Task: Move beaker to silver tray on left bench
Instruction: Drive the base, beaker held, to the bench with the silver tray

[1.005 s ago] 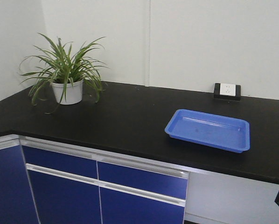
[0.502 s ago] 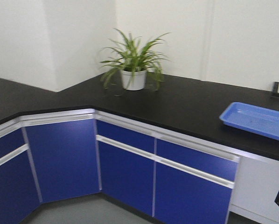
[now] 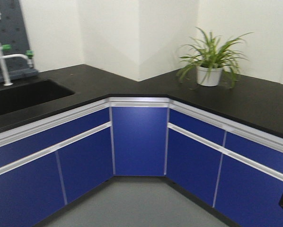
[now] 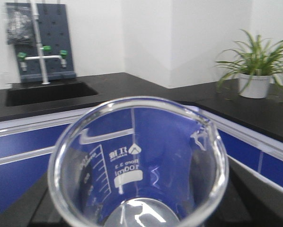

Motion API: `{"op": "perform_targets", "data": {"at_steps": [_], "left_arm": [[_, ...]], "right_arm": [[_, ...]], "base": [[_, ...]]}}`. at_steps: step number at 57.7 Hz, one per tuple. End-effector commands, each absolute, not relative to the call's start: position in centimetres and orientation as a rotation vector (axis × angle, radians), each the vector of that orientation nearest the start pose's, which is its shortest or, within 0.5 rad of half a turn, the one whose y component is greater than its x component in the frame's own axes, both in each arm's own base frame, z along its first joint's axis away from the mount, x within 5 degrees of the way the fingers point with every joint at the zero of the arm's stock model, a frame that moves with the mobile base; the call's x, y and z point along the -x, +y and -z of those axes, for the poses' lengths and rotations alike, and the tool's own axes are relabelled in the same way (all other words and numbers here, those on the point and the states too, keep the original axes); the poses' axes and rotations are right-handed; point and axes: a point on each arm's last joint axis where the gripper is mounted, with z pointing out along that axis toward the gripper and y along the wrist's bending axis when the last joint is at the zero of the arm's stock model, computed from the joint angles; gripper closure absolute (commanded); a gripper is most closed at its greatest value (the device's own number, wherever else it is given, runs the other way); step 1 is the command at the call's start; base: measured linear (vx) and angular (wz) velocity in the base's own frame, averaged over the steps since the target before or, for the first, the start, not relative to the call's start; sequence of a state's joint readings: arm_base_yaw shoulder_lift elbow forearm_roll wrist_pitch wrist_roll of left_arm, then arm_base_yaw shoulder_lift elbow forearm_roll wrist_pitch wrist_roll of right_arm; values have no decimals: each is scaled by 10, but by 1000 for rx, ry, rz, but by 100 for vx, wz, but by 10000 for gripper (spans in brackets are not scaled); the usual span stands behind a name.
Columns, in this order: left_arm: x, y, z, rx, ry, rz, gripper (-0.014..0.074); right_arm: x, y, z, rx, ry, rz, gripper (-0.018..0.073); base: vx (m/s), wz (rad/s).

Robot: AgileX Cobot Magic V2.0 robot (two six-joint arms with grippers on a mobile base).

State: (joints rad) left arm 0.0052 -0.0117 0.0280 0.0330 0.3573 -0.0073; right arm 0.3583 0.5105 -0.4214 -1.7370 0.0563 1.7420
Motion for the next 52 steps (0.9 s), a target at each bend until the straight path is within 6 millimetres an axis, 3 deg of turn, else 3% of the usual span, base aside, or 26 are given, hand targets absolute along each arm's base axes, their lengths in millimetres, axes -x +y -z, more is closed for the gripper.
{"op": "perform_targets", "data": {"at_steps": [1, 52], "left_arm": [[-54, 1, -171, -12, 1791, -21, 595], [-54, 1, -171, -12, 1791, -21, 595]], "right_arm": [[-109, 32, -328, 214, 1515, -208, 567], [-109, 32, -328, 214, 1515, -208, 567]], "base": [[-30, 43], [-20, 46]]}}
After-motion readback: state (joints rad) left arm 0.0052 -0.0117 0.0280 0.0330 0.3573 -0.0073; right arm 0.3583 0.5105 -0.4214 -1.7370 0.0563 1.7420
